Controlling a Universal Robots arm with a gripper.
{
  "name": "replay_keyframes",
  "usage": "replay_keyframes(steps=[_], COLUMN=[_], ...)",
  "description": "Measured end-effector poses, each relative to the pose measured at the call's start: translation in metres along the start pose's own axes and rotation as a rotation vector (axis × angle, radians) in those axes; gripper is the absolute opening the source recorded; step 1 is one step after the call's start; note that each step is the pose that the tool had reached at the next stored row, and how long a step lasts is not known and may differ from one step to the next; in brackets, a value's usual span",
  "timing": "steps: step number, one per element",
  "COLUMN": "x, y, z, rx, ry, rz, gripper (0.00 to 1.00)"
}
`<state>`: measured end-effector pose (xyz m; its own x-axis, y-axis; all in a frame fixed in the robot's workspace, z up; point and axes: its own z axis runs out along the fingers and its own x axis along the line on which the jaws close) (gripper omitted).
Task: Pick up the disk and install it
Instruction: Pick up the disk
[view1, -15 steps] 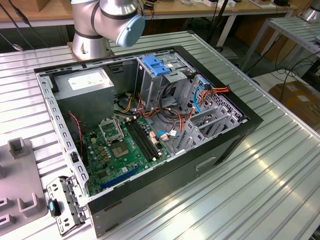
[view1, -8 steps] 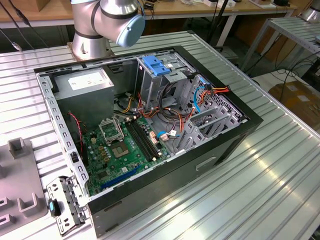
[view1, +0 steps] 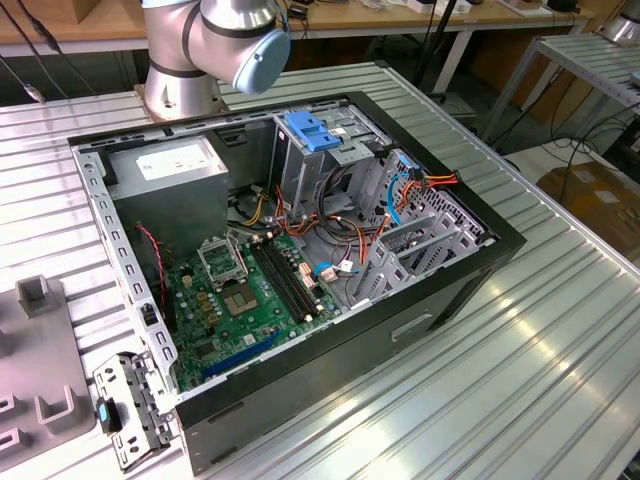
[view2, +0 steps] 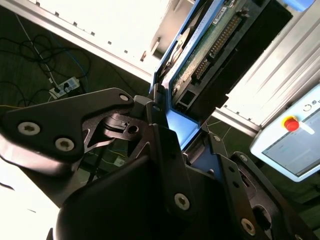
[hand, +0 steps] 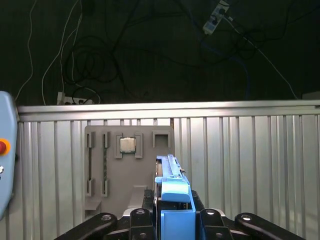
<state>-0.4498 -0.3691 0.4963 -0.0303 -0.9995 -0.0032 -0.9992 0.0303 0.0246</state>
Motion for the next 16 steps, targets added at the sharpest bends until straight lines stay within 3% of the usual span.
replay_keyframes(steps=[16], x=[-0.0005], y=[-0.0159], z=[-0.0004], rx=[0.0000], ry=[0.0000], rz=[0.000], gripper=[0.37])
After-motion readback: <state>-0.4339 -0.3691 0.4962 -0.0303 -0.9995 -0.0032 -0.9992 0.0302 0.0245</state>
